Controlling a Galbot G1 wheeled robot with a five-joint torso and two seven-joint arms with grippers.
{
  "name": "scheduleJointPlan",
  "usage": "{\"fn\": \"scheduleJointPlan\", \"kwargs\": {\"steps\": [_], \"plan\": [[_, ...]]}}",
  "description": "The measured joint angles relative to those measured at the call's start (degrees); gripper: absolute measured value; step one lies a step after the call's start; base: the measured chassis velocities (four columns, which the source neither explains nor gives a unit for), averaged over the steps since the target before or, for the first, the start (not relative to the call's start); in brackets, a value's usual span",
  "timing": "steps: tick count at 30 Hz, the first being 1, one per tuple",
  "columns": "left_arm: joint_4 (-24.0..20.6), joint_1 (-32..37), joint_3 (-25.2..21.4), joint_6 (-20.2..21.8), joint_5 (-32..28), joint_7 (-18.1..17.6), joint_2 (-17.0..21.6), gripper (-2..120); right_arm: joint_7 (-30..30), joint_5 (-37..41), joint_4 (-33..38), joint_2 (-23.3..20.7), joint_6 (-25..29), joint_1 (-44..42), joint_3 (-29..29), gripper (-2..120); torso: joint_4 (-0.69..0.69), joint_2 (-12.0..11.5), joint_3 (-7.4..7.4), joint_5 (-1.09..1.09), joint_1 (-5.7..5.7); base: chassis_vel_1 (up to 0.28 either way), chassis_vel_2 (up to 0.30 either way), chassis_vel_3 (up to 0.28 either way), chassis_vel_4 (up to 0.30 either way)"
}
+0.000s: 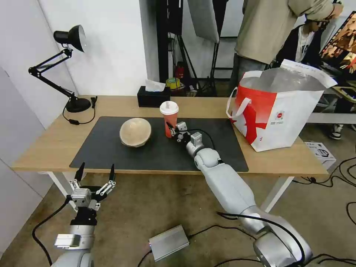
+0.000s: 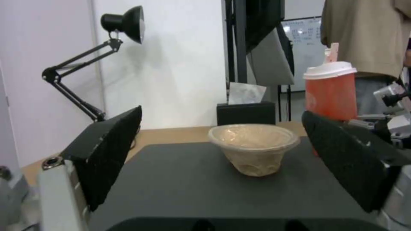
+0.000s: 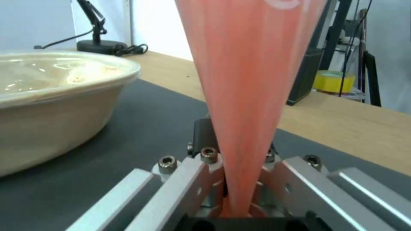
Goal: Pick up the trash from the table and place it into the takeout bag.
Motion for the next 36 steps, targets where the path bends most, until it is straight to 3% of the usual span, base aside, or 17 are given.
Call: {"fn": "scheduleJointPlan", "kwargs": {"steps": [23, 36], "plan": [[0.78, -0.5, 0.07, 0.0, -0.69, 0.0, 0.66, 100, 1.52, 1.8, 7.79, -2.24, -2.89, -0.12, -2.45, 2, 0.02, 0.06, -0.06, -0.04, -0.05, 0.0, 0.0, 0.0, 0.0], [0.48, -0.31, -0.25, 0.06, -0.9, 0.14, 1.05, 100, 2.57, 5.6, 17.38, -8.27, -6.72, 0.36, -5.33, 2, 0.02, 0.07, -0.07, -0.03, -0.05, 0.0, 0.0, 0.0, 0.0]]}}
